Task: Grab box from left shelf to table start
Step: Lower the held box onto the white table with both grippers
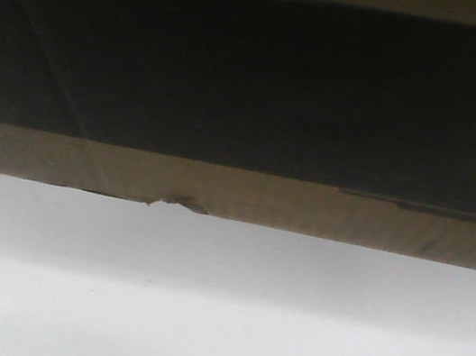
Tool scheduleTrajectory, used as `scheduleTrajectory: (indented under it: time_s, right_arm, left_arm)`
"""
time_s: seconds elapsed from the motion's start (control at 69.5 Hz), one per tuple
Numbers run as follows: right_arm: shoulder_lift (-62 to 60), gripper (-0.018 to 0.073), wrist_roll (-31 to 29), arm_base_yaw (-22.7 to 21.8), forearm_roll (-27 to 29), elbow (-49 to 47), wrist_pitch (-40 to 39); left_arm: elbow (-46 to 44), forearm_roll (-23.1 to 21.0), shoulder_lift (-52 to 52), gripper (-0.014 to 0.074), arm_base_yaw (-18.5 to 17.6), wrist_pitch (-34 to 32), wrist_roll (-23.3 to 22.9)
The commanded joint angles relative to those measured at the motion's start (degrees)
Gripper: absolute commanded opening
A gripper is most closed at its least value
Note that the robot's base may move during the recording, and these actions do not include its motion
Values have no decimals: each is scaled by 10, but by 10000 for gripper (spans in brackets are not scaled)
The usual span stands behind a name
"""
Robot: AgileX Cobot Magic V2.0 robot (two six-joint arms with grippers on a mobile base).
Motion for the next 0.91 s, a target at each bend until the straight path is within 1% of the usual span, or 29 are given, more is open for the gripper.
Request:
scheduleTrajectory:
  time_s: [0.0,0.144,0.288,0.388,0.475,0.59,0.733,0.82,0.892]
  right_arm:
    - [7,59,-11,-2,11,-17,-58]
    - [9,59,-5,-2,16,-17,-47]
    - [47,59,3,-2,30,-26,-39]
    - [99,59,-3,-2,41,-55,-20]
    - [146,59,-8,-2,42,-85,-19]
    - [206,59,-31,-2,42,-111,-19]
    - [276,59,-59,-2,42,-115,-19]
    - [312,59,-68,-2,42,-115,-21]
    - [340,59,-78,-2,42,-115,-31]
  left_arm:
    - [-23,-11,0,-93,-2,-21,-11]
    - [-24,-24,0,-93,-2,-22,-11]
    - [-39,0,18,-93,-2,-20,-12]
    - [-57,15,47,-93,-2,-16,-12]
    - [-74,25,82,-93,-2,-12,-12]
    - [-83,25,134,-93,-2,-16,-12]
    - [-83,25,201,-93,-2,-28,-12]
    - [-83,13,232,-93,8,-42,-12]
    - [-83,-6,254,-93,27,-57,-12]
